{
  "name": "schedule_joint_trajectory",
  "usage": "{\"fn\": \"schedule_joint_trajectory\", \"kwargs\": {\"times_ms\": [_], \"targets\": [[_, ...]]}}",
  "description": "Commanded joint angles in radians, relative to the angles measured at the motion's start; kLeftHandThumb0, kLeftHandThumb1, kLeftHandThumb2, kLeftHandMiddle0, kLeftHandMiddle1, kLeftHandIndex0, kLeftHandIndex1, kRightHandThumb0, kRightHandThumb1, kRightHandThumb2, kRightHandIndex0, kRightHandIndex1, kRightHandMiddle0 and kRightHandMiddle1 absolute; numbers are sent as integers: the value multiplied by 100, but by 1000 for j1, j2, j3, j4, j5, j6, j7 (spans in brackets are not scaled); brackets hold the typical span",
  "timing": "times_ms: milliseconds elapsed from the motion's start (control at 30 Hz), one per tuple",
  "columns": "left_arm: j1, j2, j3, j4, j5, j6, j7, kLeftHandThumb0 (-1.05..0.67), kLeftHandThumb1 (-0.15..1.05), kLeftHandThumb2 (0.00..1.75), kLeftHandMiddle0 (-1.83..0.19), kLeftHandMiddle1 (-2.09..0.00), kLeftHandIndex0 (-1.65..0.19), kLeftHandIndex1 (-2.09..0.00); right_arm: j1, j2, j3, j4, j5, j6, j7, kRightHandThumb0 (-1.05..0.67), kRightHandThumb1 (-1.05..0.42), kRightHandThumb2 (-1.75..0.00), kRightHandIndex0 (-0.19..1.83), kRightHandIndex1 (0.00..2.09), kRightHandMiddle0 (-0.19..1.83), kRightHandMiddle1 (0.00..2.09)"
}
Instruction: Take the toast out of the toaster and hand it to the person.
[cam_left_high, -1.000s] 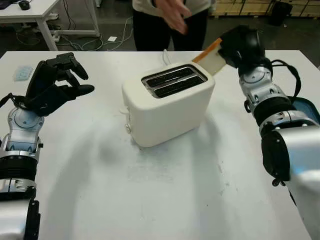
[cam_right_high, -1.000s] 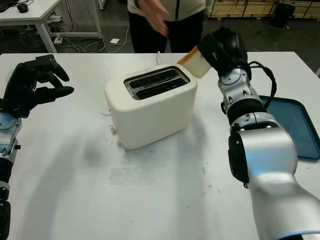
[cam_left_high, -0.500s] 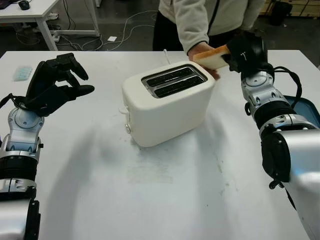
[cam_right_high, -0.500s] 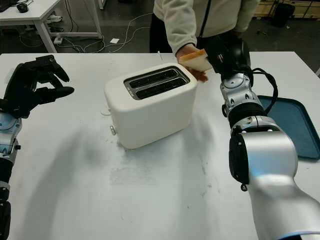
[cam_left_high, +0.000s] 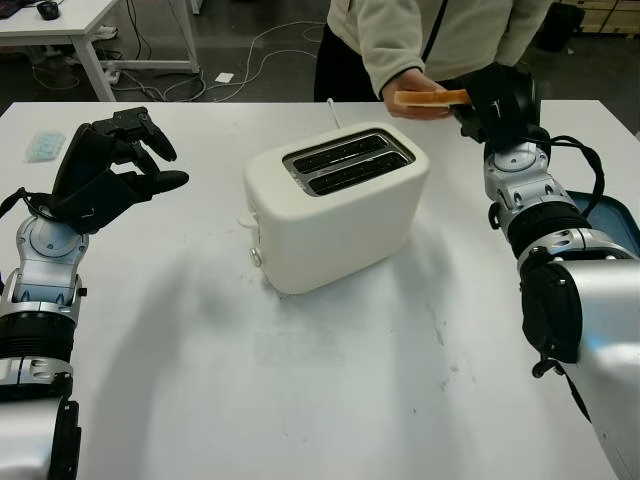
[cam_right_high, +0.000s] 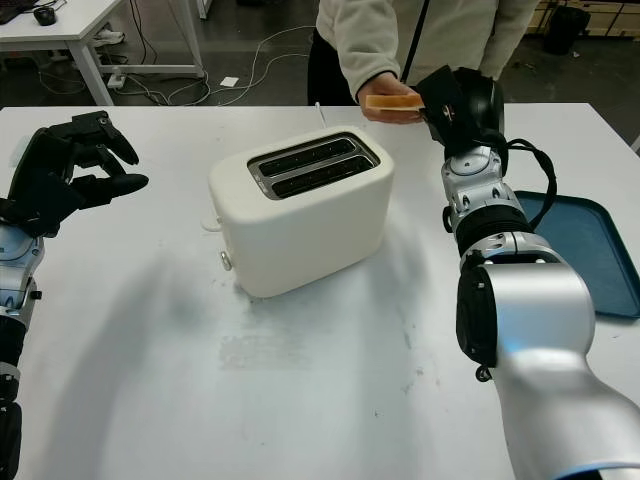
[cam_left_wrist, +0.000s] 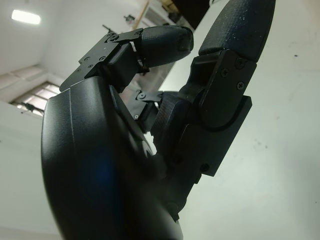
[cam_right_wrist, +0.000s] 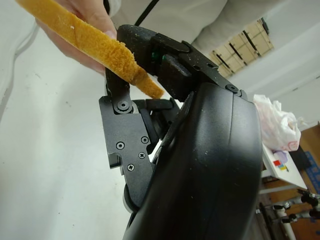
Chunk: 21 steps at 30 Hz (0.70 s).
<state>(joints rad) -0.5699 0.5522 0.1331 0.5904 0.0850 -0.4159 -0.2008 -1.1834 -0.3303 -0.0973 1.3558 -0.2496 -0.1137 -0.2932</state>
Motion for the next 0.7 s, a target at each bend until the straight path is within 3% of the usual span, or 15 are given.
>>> {"fn": "schedule_joint_trajectory", "kwargs": {"times_ms": [0,100,167,200,233,267,333,433,667], "targets": [[0,-5,2,-8,-8,-4,4,-105,82,0,-72,-152,-64,-152,0,5,2,0,-1,-7,4,-19,-92,-13,65,173,72,143],[1,-5,3,-8,-8,-6,6,-105,82,0,-72,-152,-64,-153,0,7,2,0,7,1,31,-20,-92,-15,64,166,78,115],[1,-6,4,-5,-10,-10,6,-105,83,0,-71,-153,-64,-153,0,3,1,1,14,3,82,-32,-92,-11,74,159,80,118],[2,-7,4,-6,-11,-10,5,-105,82,0,-71,-153,-64,-153,-4,0,2,0,18,10,131,-42,-92,-8,75,136,80,101],[2,-7,4,-8,-11,-7,5,-105,82,0,-71,-153,-64,-153,-8,-5,12,0,12,18,179,-57,-92,-6,56,78,62,54],[3,-5,2,-10,-5,-6,8,-105,82,0,-71,-153,-64,-153,-12,-12,35,0,-7,22,229,-65,-92,-7,45,45,51,29],[4,-4,1,-10,-3,-5,9,-105,83,0,-71,-153,-63,-153,-13,-22,57,-3,-20,17,293,-82,-92,-7,18,10,20,6],[5,-9,4,-6,-8,-14,11,-105,83,0,-71,-153,-63,-153,-7,-29,66,-10,-19,-10,320,-92,-91,-4,2,1,2,1],[11,-8,6,-11,-8,-11,15,-105,82,0,-72,-153,-64,-154,32,-57,57,-23,1,-111,340,-89,-85,0,0,0,0,0]]}}
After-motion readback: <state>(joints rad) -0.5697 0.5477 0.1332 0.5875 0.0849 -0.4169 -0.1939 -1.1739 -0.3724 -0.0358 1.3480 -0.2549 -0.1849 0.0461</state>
